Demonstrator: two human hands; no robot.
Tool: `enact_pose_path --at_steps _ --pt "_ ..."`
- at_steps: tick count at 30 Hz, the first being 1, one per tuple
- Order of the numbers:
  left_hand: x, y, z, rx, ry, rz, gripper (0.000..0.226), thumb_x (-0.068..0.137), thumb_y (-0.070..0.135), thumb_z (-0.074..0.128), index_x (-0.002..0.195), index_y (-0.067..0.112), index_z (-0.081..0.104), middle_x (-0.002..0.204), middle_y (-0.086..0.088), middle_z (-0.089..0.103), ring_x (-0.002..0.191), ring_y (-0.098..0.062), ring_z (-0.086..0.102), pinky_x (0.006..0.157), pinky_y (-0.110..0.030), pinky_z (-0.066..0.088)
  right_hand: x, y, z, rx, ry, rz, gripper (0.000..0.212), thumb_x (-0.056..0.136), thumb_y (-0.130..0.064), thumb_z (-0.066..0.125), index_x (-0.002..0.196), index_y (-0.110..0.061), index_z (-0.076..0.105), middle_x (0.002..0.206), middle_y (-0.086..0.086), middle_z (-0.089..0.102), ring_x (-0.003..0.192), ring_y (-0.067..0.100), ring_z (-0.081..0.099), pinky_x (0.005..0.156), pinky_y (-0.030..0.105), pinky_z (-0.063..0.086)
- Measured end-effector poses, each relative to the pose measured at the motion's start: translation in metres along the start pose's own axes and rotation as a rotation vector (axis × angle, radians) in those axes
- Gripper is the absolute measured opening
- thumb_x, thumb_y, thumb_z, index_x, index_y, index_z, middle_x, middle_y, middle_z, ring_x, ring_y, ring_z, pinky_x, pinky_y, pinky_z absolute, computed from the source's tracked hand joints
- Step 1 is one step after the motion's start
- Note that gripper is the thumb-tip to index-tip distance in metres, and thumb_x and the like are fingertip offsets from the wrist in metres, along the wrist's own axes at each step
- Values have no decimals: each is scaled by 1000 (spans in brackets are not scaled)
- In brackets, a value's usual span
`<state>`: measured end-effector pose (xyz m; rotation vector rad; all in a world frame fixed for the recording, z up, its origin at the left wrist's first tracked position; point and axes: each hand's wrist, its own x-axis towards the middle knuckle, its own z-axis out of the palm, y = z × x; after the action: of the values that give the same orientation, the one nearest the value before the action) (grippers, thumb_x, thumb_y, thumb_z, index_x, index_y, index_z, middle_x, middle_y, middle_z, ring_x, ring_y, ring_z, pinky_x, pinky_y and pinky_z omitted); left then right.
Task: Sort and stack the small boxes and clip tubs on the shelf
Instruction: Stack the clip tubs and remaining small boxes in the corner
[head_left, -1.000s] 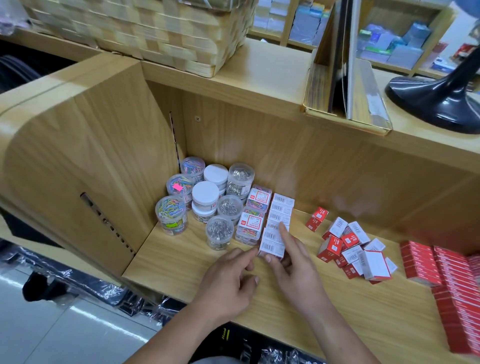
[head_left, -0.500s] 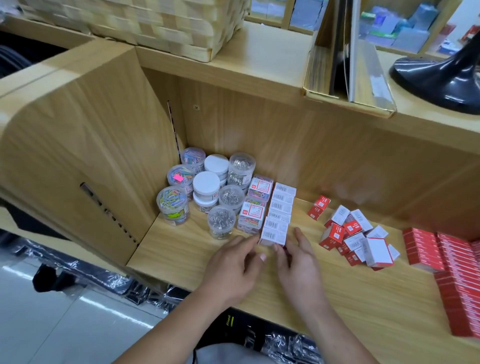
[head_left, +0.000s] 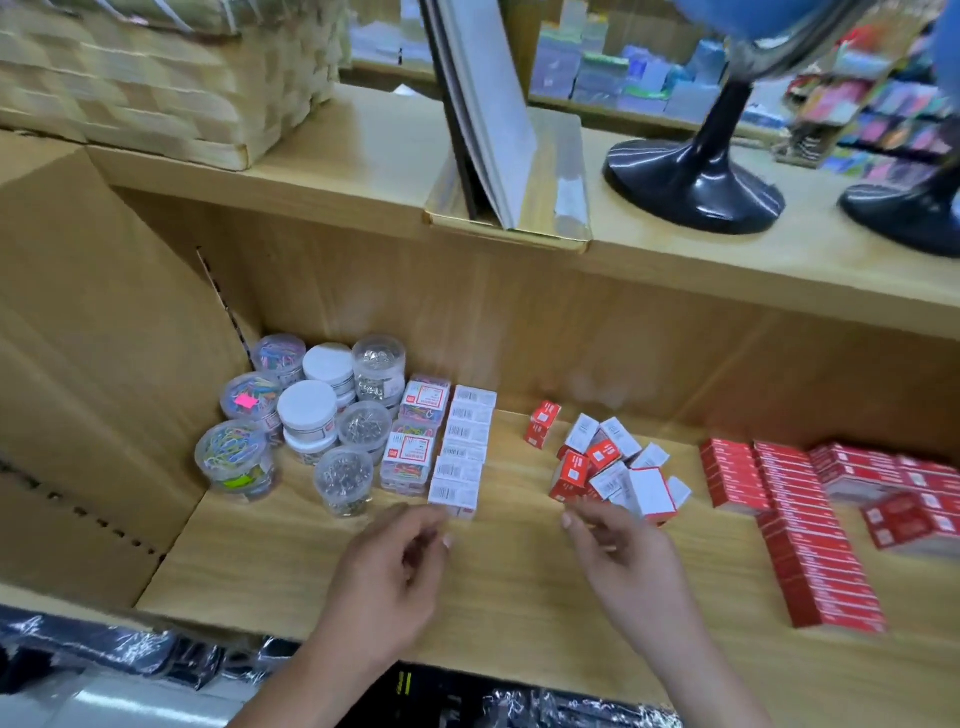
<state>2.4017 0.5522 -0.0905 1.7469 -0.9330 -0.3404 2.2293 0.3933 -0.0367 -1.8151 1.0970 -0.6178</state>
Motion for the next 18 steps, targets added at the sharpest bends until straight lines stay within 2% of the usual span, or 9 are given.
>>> enact_pose_path --at_steps 3,5,6,8,10,12,14,18 --pt "20 37 33 144 -207 142 23 89 35 62 109 29 69 96 18 58 81 -5 62 73 -30 54 7 8 -41 -105 237 -116 20 87 -13 74 90 -33 71 89 -8 69 79 0 63 63 10 46" --pt "44 57 61 242 -263 183 32 87 38 59 117 28 66 106 16 55 90 -10 61 79 -33 54 13 17 -58 -251 333 -133 21 85 -21 77 103 -30 71 96 -8 58 84 5 60 70 24 51" --pt "57 64 75 300 -265 203 36 86 38 56 121 28 63 113 12 56 97 -15 61 82 -35 54 16 21 -64 -326 345 -98 30 82 -28 80 111 -27 70 97 -8 53 84 7 59 71 30 50" --pt "81 71 100 438 -282 214 46 87 39 54 132 28 56 131 3 55 112 -26 61 88 -39 54 24 30 -67 -394 292 -20 43 77 -37 83 115 -23 70 96 -7 52 81 10 57 71 25 43" --pt "96 71 120 563 -340 190 49 90 39 56 138 30 51 138 -3 52 117 -30 60 90 -40 53 28 32 -67 -367 224 9 37 75 -39 84 106 -23 73 90 -9 52 76 1 54 65 12 34" --pt "99 66 129 596 -364 174 39 92 41 57 130 29 56 131 -3 54 112 -29 62 86 -39 54 30 33 -67 -331 191 -10 21 77 -35 82 95 -27 74 84 -11 52 77 -6 55 63 6 36" --pt "92 61 124 548 -302 178 30 91 40 60 118 28 63 124 -2 57 103 -28 65 81 -39 54 29 33 -68 -344 188 -59 13 77 -28 81 88 -29 74 77 -10 54 70 -2 55 62 5 37" --pt "54 52 93 352 -245 140 32 84 27 71 116 29 67 108 7 62 96 -18 65 84 -31 51 16 32 -68 -112 223 -40 26 73 -14 82 82 -35 70 78 -7 66 61 9 63 62 22 52"
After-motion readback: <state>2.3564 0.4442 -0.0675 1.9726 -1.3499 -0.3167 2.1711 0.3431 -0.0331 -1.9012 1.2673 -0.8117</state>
